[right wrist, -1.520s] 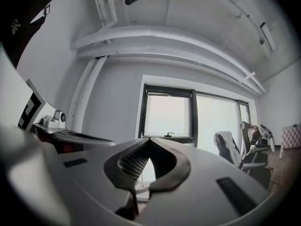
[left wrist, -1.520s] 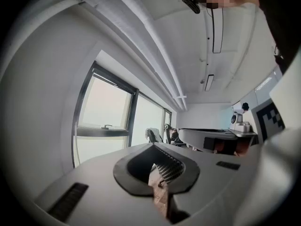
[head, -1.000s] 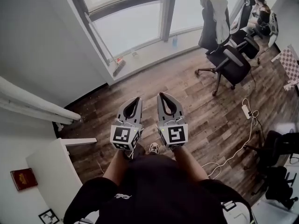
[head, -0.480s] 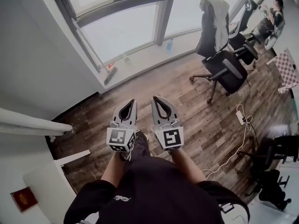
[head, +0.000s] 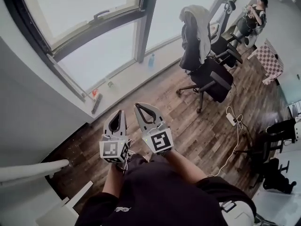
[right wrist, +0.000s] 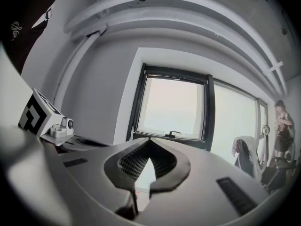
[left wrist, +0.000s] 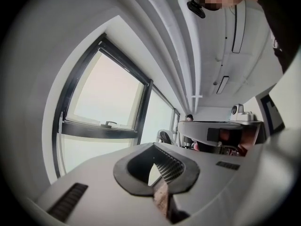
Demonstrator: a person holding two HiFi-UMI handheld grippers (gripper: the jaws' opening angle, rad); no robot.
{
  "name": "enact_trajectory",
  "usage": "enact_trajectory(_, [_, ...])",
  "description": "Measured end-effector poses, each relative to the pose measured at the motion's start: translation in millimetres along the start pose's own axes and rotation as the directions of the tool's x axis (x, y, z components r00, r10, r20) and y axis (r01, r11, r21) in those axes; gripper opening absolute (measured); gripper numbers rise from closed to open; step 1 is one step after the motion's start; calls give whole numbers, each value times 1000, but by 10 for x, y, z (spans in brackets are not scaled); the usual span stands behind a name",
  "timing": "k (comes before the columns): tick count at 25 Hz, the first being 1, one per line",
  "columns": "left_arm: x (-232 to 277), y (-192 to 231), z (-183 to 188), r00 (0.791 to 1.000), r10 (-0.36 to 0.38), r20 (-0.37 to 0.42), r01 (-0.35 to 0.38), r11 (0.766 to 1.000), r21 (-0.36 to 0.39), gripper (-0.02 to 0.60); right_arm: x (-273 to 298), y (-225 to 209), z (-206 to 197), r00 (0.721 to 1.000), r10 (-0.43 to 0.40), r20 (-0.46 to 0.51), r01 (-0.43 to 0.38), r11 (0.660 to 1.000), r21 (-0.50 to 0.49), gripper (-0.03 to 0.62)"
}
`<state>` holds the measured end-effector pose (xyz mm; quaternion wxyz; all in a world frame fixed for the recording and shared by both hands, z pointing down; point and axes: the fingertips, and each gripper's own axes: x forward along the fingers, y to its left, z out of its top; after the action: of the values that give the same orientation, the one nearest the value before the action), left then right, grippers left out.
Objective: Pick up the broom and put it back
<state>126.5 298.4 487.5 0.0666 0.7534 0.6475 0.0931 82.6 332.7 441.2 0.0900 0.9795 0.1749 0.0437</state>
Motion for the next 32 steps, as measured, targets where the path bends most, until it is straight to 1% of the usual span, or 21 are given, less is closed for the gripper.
enact_trajectory(3, [42, 158, 43, 1000, 26, -5, -26, 1000, -1, 0, 252, 47, -37, 999, 40, -7, -40, 999, 24, 21])
enact_trajectory(5, [61, 323, 49, 999, 52, -5, -52, 999, -1, 0, 472, 118, -100, 996, 86, -18, -86, 996, 4, 21])
enact_trajectory(7, [71, 557, 18, 996, 90, -14, -90, 996, -11, 0, 706, 236, -164, 991, 129, -26, -129, 992, 4, 21])
enact_trajectory(10, [31, 886, -39, 987, 156, -35, -157, 987, -24, 0, 1017, 414, -214, 983, 183, -26, -182, 983, 38, 21])
enact_trajectory(13, [54, 1152, -129, 973, 223, -55, -225, 974, -36, 0, 1289, 518, -392, 969, 243, -38, -240, 968, 73, 21])
enact_trajectory(16, [126, 1484, -230, 953, 293, -71, -297, 953, -54, 0, 1662, 590, -580, 951, 306, -53, -303, 951, 56, 21])
enact_trajectory(18, [214, 1737, -248, 937, 341, -79, -345, 937, -47, 0, 1989, 636, -663, 934, 353, -54, -349, 935, 70, 21])
enact_trajectory(20, [364, 1999, -243, 917, 388, -91, -393, 919, -35, 0, 2369, 643, -695, 916, 400, -36, -396, 914, 85, 21])
enact_trajectory(22, [543, 2230, -256, 899, 424, -108, -430, 902, -43, 0, 2739, 627, -714, 896, 443, -24, -442, 896, 49, 21])
enact_trajectory(23, [614, 2338, -286, 890, 440, -120, -448, 892, -53, 0, 2899, 633, -776, 886, 462, -34, -462, 887, 24, 21])
enact_trajectory(25, [757, 2592, -360, 868, 475, -143, -489, 868, -88, 0, 3228, 649, -983, 869, 490, -65, -491, 871, 12, 21])
enact_trajectory(27, [951, 2889, -407, 849, 507, -147, -525, 840, -138, 0, 3609, 642, -1183, 856, 510, -83, -510, 860, 32, 21])
enact_trajectory(28, [1040, 3021, -427, 841, 521, -149, -540, 828, -151, 0, 3786, 667, -1287, 847, 525, -88, -522, 851, 50, 21])
enact_trajectory(30, [1160, 3203, -487, 822, 546, -164, -567, 812, -141, 0, 4082, 782, -1522, 819, 564, -103, -561, 826, 59, 21])
enact_trajectory(32, [1216, 3264, -573, 801, 569, -188, -593, 796, -119, 0, 4309, 923, -1802, 786, 603, -137, -604, 796, 35, 24])
